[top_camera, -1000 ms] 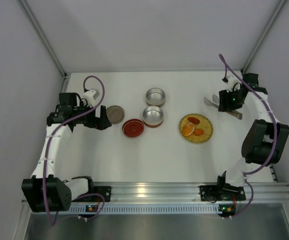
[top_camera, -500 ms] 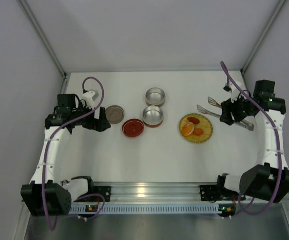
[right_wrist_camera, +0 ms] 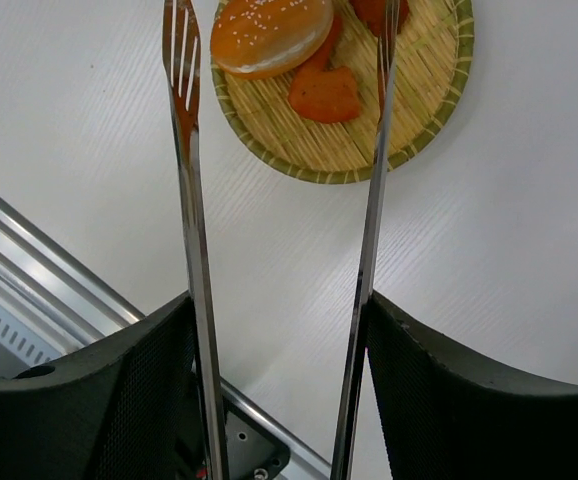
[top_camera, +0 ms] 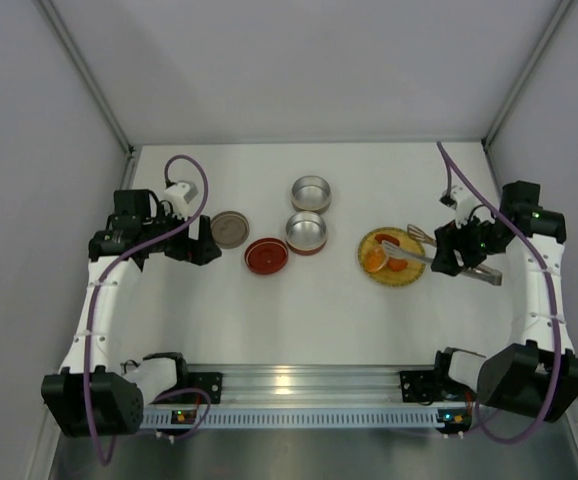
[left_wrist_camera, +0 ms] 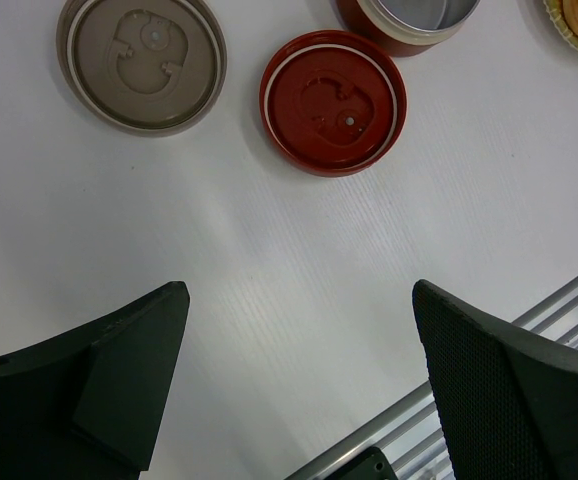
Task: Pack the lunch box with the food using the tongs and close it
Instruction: Pick up the fake food from the plate.
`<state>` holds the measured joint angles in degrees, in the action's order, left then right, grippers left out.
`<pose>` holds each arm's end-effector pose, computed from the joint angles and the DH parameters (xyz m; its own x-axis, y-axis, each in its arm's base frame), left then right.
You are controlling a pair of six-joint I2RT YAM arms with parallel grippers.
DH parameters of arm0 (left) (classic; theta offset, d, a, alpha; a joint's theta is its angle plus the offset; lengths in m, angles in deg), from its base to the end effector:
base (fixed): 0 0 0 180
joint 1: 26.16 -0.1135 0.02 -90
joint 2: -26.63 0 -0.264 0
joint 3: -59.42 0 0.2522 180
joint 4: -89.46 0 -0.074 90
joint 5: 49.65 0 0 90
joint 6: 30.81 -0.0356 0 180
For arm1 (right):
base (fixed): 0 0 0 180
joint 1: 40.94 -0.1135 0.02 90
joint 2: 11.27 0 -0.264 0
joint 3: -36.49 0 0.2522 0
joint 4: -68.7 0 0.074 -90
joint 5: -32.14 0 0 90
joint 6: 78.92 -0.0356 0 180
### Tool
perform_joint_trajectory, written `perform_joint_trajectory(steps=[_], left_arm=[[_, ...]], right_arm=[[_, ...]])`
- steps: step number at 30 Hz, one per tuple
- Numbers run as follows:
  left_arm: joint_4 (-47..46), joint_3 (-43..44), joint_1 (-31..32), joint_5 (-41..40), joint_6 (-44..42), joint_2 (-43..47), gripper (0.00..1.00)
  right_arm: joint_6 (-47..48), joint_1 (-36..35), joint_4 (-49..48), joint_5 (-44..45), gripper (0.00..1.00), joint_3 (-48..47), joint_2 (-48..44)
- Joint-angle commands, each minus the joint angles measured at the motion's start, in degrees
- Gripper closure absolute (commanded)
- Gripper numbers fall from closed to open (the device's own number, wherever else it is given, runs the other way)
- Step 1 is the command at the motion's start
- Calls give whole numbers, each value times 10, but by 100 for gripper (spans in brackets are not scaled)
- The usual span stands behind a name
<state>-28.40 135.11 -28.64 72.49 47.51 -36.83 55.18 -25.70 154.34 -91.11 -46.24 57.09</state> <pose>0.2162 -0.0096 0.3234 -0.6866 0.1418 -0.7130 0.4540 0.8497 -0.2682 0.1984 -0.0338 0.3232 -0.6909 -0.4150 -0.5920 -0.6000 0.7859 0.1494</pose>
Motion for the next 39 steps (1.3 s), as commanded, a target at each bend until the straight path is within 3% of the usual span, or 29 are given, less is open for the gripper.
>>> perform_joint_trajectory(steps=[1,7,14,17,39], left_arm=[[5,11,0,6,-2,14,2],[6,5,1,-2,1,16,2],[3,-1,1,-30,3,23,1],[3,-6,0,-34,3,26,2],[-14,-24,0,-36,7,33,2]], right_arm=[[-54,-2,1,-13,35,3,-25],[-130,-31,-34,19,35,20,-36],[-240,-178,-110,128,36,54,-63],[-274,-205,-120,163,37,53,-53],[-335,-275,-145,217,37,53,-6]])
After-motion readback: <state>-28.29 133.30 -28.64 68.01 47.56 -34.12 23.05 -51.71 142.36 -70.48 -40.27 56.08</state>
